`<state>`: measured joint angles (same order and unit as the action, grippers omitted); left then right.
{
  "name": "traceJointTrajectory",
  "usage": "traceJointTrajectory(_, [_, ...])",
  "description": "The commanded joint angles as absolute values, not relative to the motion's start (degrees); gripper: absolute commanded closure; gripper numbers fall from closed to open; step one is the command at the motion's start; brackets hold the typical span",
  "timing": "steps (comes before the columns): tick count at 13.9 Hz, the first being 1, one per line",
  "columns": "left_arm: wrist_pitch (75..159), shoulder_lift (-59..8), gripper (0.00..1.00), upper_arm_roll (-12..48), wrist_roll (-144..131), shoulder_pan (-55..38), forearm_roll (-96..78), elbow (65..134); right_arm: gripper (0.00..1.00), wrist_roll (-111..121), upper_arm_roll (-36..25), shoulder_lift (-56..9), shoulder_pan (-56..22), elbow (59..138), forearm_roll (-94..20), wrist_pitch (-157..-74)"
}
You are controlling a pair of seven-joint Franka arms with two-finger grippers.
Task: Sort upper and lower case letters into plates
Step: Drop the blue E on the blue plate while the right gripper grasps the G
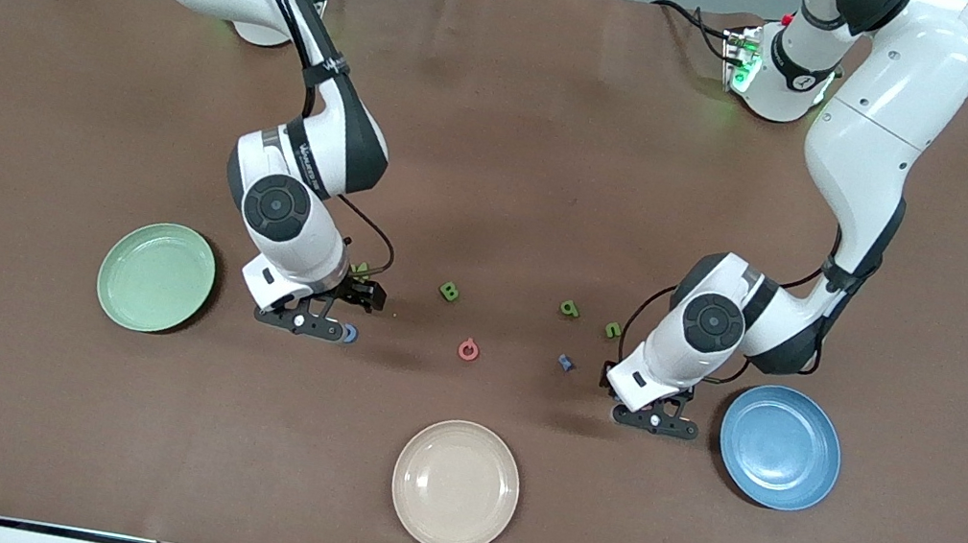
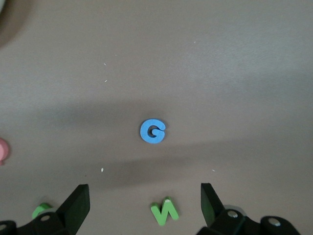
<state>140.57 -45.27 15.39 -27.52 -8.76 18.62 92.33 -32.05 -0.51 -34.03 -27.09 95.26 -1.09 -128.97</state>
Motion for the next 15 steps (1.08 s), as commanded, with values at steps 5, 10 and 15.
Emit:
traceJointTrajectory(5, [141.33, -47.37, 0.76, 15.56, -28.39, -8.17, 17.67, 90.88, 0.03, -32.96, -0.88, -40.77, -27.25, 92.82, -1.14, -133.42])
traceJointTrajectory(10, [139.32, -43.96, 1.0, 15.55, -25.33, -2.83, 18.54, 90.35, 0.25, -33.05, -0.88, -43.06, -26.89, 91.23, -1.14, -133.51])
traceJointTrajectory(15, [133.95, -41.66, 0.98, 16.0, -7.93, 5.53, 18.1, 88.07, 0.27, -33.05, -0.88, -45.0, -26.54, 89.47, -1.14, -133.51])
